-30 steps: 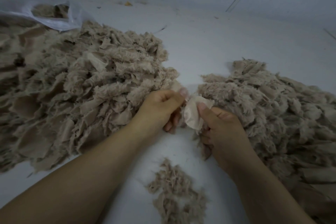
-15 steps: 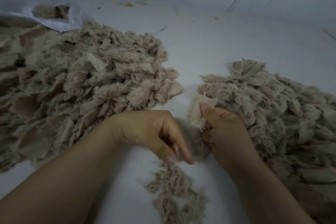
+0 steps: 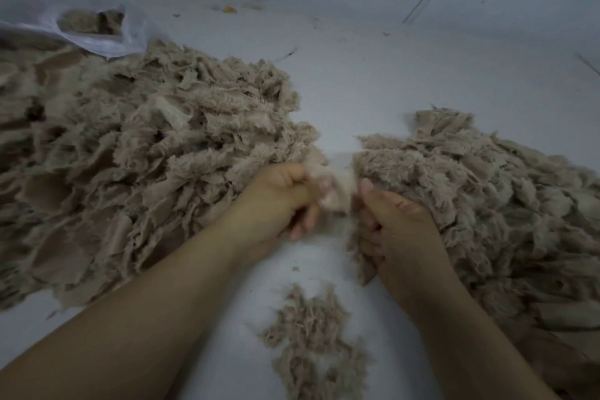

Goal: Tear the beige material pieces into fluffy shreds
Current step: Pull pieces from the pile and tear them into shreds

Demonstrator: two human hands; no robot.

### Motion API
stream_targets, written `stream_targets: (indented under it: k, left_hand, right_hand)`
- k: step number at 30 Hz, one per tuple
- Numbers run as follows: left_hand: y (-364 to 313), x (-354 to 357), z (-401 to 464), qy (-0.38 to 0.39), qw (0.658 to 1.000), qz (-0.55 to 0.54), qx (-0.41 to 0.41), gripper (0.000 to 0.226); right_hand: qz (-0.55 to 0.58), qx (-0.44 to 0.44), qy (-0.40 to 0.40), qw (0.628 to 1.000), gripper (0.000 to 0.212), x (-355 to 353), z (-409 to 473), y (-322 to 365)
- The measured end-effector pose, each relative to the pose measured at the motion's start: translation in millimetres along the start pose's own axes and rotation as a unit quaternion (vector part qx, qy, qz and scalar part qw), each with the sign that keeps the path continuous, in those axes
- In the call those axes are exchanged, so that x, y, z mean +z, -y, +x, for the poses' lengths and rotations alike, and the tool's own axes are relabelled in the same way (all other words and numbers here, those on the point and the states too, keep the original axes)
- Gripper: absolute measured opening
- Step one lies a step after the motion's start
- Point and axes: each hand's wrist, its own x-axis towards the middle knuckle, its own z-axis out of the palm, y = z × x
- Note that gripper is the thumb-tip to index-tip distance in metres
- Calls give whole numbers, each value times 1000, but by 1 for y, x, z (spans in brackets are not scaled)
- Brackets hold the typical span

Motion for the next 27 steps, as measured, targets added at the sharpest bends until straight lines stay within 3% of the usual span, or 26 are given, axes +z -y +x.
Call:
stream_targets:
  k: [1,3,4,6,7,9,10,12,15,17,20,22,24,27]
  left_hand:
    - [-1,0,2,-51,996,-69,36,12]
    - [-1,2,7,-111,978,-161,70,31]
    - [1,4,8,-130,979,-144,64,41]
    - [9,10,7,-150,985,54,61,36]
    - [14,13,6,-131,969,195,79,26]
    - [21,20,4,-57,909,396,113,14]
    - [23,22,5,-38,879,460,118,21]
    - [26,26,6,-35,843,522,125,31]
    - [25,29,5,-26,821,549,151,34]
    - [25,30,4,-24,816,552,168,22]
    - [27,26,5,-84,848,485,196,8]
    - [22,25,3,-82,897,386,200,18]
    - [19,25,1,-7,925,347,157,37]
    - [19,28,-3,72,861,474,169,27]
  right_hand:
    - [17,2,-8,1000,38,0,1,1]
    - [41,10,-17,999,42,0,2,1]
    - [50,14,-20,998,44,0,3,1]
    - [63,16,-22,998,46,0,3,2]
    - [70,16,-21,997,47,1,3,2]
    - [87,18,-21,996,47,3,2,3]
    - [95,18,-22,995,47,3,2,4]
    - [101,14,-21,995,47,4,2,4]
    - [112,10,-19,993,47,6,1,5]
    - [112,10,-19,994,48,7,1,5]
    - [117,17,-15,993,47,6,1,5]
    - [130,18,-9,991,48,5,0,5]
    - [139,18,-10,990,51,4,1,6]
    - [152,14,-13,988,49,5,2,6]
